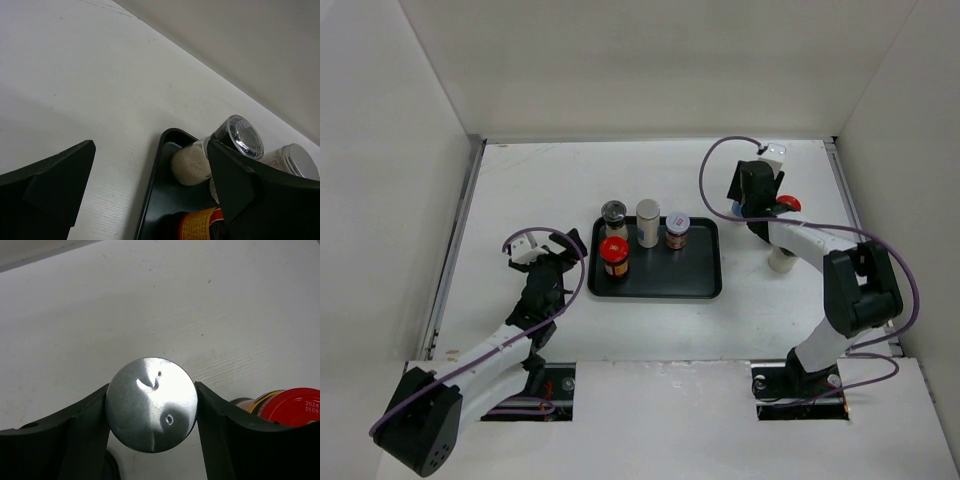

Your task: Organize the condiment bottles

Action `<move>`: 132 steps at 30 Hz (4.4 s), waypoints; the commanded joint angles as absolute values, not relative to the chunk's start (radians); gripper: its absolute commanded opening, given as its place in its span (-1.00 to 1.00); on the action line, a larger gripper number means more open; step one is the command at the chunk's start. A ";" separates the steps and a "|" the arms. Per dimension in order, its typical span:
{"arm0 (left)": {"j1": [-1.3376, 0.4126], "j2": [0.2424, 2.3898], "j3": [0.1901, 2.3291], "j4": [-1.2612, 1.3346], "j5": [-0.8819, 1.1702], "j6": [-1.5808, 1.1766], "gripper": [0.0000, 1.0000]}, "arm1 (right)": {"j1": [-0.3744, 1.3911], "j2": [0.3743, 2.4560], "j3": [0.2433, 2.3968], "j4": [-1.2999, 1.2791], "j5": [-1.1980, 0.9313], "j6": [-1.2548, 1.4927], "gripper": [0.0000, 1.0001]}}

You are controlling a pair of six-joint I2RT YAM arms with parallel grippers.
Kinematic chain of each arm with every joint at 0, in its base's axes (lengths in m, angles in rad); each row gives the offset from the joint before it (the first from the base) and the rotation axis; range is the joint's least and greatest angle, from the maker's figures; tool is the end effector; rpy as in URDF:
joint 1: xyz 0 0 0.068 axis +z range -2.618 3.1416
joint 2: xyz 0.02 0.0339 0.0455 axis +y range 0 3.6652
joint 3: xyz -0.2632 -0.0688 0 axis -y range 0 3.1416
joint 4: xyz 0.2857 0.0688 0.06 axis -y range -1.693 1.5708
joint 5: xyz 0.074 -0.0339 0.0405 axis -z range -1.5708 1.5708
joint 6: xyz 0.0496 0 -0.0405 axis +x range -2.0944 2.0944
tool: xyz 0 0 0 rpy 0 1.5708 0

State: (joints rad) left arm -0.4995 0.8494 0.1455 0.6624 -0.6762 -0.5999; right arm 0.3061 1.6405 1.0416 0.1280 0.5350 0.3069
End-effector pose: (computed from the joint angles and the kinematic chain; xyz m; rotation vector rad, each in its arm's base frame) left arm 0.2039 -0.0759 0.1673 -0.5911 1.4994 -0.3076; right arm 0.4006 0.1001 0.2116 0.3280 1.9473 -0.1486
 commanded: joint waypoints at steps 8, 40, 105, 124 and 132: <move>-0.504 0.856 0.150 0.716 -0.664 -0.611 0.94 | 0.456 1.373 0.941 0.259 0.614 0.267 0.03; -0.510 0.839 0.150 0.709 -0.675 -0.612 1.00 | 0.582 1.243 0.815 0.224 0.727 0.328 1.00; -0.510 0.845 0.158 0.681 -0.640 -0.635 1.00 | 0.812 0.963 1.014 -0.106 0.805 0.164 0.06; -0.507 0.818 0.143 0.684 -0.669 -0.635 1.00 | 1.038 1.495 0.960 0.285 0.683 0.337 0.05; -0.501 0.841 0.146 0.689 -0.658 -0.637 1.00 | 1.085 1.575 0.904 0.333 0.761 0.409 0.15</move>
